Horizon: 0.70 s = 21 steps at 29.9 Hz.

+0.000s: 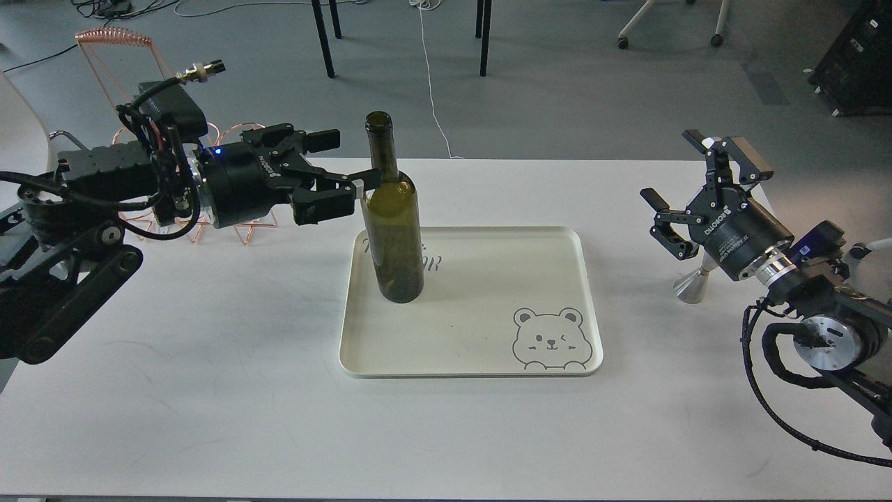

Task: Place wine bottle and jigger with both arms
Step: 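Reach the left gripper to the neck of the green wine bottle, then grasp the bottle neck with the left gripper and lift it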

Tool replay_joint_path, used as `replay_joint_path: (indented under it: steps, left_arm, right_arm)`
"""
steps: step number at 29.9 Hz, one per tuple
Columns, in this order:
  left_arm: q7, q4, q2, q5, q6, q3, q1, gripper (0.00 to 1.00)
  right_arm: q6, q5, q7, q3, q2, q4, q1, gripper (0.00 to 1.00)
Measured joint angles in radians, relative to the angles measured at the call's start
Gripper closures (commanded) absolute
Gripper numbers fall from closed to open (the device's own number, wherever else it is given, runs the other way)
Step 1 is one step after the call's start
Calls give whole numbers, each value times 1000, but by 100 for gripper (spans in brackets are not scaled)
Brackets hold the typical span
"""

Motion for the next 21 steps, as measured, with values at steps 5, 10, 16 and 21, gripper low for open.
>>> replay_joint_path:
  steps: [5,10,16,21]
  left_arm:
    - [0,41,-34,3,0,36,-38,2]
    - [0,84,-78,4,3,42,-72,2]
    - [0,105,-99,4,4,43,-85,9]
    - [0,106,-100,3,19,43,-87,28]
  right_arm:
    - [0,0,0,0,1,1,0,1]
    - [0,0,0,0,-1,2,0,1]
    - [0,0,0,0,-3,2,0,1]
    - [0,0,0,1,-4,2,0,1]
